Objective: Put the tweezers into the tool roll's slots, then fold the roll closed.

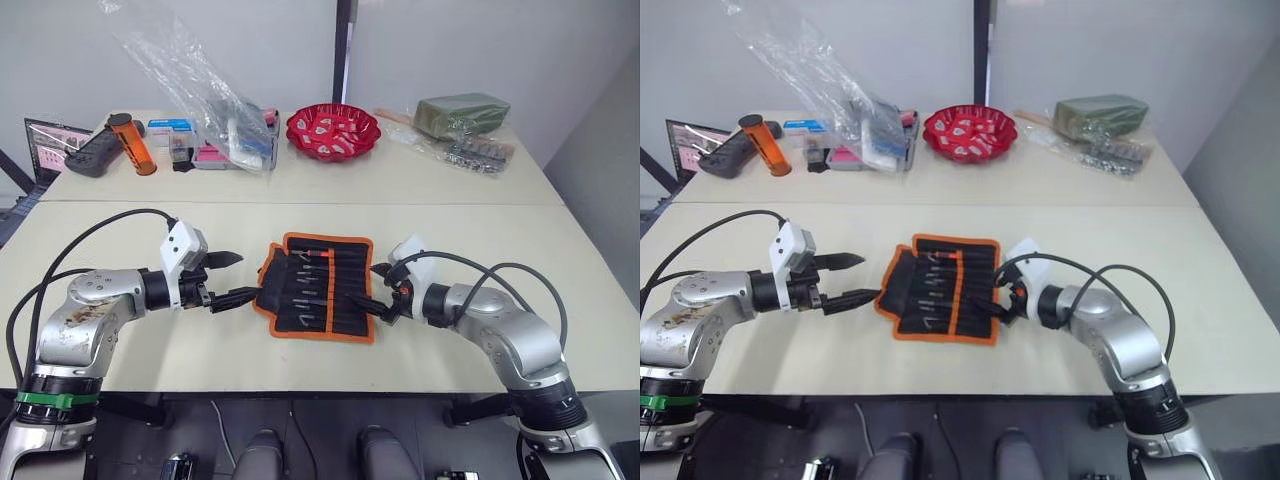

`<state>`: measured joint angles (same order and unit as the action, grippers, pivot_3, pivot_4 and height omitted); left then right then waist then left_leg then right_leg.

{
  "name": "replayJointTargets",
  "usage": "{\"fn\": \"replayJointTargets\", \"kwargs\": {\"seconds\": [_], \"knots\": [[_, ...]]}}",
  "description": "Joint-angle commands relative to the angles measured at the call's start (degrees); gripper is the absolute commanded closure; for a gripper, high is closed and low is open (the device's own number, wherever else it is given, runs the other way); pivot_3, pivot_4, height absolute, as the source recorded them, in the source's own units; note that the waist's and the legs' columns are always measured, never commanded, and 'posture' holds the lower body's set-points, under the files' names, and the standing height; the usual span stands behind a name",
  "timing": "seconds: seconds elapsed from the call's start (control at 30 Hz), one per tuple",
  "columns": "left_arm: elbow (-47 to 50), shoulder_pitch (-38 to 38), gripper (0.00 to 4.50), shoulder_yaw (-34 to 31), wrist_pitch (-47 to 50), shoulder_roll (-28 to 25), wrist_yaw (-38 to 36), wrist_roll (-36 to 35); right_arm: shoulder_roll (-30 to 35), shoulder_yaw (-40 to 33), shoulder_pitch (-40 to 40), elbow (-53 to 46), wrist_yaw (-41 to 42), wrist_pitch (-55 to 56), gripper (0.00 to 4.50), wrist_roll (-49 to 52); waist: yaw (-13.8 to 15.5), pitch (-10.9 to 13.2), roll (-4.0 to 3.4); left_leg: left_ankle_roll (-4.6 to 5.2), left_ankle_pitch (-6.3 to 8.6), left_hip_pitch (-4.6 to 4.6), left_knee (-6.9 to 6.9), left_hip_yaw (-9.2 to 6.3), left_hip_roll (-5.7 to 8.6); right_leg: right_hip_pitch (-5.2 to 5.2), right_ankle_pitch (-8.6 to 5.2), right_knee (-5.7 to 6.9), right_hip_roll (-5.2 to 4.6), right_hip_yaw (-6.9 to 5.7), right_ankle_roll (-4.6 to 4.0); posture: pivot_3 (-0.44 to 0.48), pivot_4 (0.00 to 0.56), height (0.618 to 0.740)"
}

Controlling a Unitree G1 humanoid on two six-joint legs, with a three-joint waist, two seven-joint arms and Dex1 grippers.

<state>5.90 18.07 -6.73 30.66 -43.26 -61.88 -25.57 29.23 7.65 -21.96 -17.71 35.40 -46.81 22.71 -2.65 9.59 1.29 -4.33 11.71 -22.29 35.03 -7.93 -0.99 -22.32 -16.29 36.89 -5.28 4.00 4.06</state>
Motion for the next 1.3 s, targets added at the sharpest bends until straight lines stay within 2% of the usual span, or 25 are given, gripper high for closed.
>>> {"fn": "replayJointTargets", "kwargs": {"seconds": [0.03,0.4,0.47,0.6,0.7,1.07,1.3], "knots": [[1.72,0.09,0.0,-1.77,0.23,-1.53,-0.22,-1.54,0.18,-1.79,0.14,-1.27,0.1,0.58,0.01,0.52,0.03,0.0,0.0,0.0,0.0,0.0,0.0,0.0,0.0,0.0,0.0,0.01,0.0,0.0,0.0,0.0,0.15,0.74],[1.73,-2.06,0.0,-5.98,1.99,-6.09,-1.53,-5.2,-2.11,-0.51,-1.33,-6.7,0.95,-3.51,0.01,5.22,-0.1,0.01,-0.02,0.0,0.0,0.01,0.0,0.0,-0.01,0.0,0.0,0.02,0.01,0.0,0.0,0.0,0.15,0.74],[2.08,-3.4,0.0,-7.14,2.35,-7.03,-1.78,-5.6,-3.0,2.21,-2.59,-7.41,1.57,-4.42,0.01,5.1,-0.15,0.01,-0.02,0.0,0.0,0.03,-0.01,0.0,-0.02,0.0,-0.01,0.04,0.0,0.0,-0.01,0.0,0.15,0.74],[3.6,-7.57,0.0,-9.29,4.54,-9.29,-2.67,-6.9,-6.17,12.53,-7.33,-3.31,1.14,-1.1,0.01,-1.48,-0.47,0.02,-0.03,0.0,0.0,0.06,-0.04,0.02,-0.05,-0.04,-0.03,0.09,0.02,0.0,-0.05,0.0,0.15,0.74],[5.32,-11.06,0.0,-10.76,4.56,-10.58,-3.08,-7.38,-10.6,16.39,-10.75,1.28,0.32,1.83,0.01,-4.49,-1.0,0.02,-0.04,0.0,0.0,0.05,-0.08,0.02,-0.08,-0.1,-0.05,0.15,0.05,0.0,-0.09,0.0,0.15,0.74],[10.0,-20.68,0.0,-16.08,4.15,-12.0,-3.13,-7.33,-19.07,23.4,-13.19,7.9,-0.37,6.28,0.01,-11.24,-0.98,0.03,-0.05,0.0,0.0,0.07,-0.08,0.03,-0.09,-0.14,-0.04,0.2,0.06,-0.01,-0.13,0.0,0.15,0.74],[11.3,-21.15,0.0,-15.96,5.24,-12.49,-3.22,-7.72,-22.87,25.73,-11.86,10.02,-5.18,8.5,0.01,-16.95,-1.04,0.03,-0.06,0.0,0.0,0.07,-0.1,0.04,-0.1,-0.2,-0.04,0.23,0.06,-0.01,-0.15,0.0,0.15,0.74]]}}
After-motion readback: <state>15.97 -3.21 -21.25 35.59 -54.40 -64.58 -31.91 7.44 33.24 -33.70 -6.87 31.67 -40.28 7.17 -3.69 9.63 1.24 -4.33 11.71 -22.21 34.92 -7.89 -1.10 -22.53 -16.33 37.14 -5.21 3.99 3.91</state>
